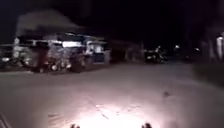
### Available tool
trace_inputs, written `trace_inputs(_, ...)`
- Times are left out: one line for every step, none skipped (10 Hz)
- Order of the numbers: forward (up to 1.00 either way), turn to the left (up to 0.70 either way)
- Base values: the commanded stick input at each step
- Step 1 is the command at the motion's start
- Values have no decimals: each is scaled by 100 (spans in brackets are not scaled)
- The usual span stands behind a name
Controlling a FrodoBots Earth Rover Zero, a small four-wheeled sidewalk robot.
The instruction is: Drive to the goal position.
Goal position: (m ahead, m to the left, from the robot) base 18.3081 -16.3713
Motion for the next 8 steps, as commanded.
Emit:
trace_inputs(0, -70)
trace_inputs(0, -70)
trace_inputs(0, -70)
trace_inputs(0, -70)
trace_inputs(0, -70)
trace_inputs(0, -70)
trace_inputs(0, -65)
trace_inputs(10, -39)
